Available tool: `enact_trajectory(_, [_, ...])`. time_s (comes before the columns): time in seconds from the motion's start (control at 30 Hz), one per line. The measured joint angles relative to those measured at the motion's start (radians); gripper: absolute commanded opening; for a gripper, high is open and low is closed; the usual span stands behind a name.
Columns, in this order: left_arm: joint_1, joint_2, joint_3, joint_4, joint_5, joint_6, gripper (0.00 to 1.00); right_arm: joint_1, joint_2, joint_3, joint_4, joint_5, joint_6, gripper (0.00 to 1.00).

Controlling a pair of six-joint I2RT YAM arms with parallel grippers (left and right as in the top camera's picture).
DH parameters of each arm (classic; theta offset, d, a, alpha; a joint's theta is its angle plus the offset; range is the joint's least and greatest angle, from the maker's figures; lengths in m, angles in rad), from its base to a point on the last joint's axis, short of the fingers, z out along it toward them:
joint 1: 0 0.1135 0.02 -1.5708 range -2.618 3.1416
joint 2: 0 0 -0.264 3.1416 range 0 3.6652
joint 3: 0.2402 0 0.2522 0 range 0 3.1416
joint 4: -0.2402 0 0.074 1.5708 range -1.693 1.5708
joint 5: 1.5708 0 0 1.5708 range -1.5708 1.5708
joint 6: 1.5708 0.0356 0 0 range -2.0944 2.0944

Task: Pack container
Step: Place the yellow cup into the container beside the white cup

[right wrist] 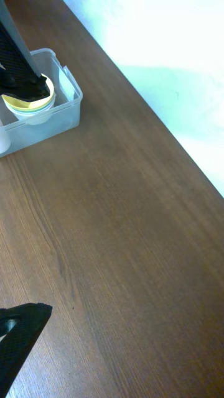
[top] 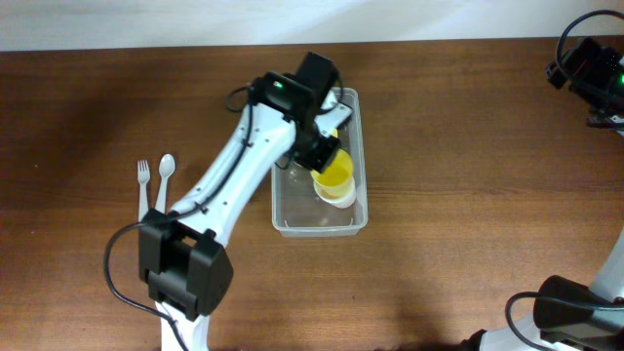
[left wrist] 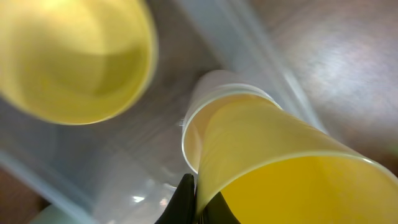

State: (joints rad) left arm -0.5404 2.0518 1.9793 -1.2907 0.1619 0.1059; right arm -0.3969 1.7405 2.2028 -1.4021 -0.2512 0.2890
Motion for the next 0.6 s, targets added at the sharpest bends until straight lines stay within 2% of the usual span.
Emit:
enact_trajectory(0.13, [-0.042,-0.002,0.002,-0.004,0.006,0.006,0.01,0.000,0.000,0.000,0.000,0.000,0.000,0.99])
enact_trajectory(0.6, [-0.042,-0.002,0.040,-0.013,-0.072,0.006,0.01,0.000,0.000,0.000,0.000,0.000,-0.001,0.99])
